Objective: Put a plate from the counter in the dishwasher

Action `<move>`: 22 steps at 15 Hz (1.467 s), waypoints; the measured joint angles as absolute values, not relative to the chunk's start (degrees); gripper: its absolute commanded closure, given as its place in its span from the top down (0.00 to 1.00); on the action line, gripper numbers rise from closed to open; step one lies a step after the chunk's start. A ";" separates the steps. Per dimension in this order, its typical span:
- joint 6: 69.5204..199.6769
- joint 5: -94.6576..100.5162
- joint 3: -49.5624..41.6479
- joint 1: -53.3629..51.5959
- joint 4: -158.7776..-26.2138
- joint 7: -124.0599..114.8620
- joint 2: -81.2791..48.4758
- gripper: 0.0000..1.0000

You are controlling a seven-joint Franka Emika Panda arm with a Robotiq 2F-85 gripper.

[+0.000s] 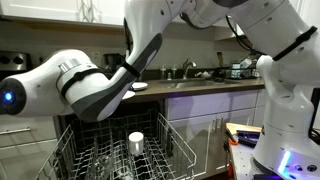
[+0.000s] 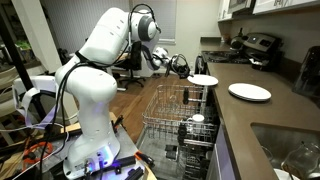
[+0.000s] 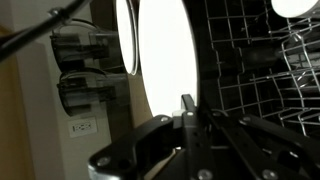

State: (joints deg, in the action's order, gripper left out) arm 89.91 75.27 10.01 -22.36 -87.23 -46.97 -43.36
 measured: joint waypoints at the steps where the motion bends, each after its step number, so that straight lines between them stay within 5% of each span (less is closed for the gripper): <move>1: 89.98 74.36 10.30 -22.44 -87.23 -47.25 -43.35 0.04; 22: 106.29 62.99 11.25 -20.79 -92.11 -48.46 -38.18 0.06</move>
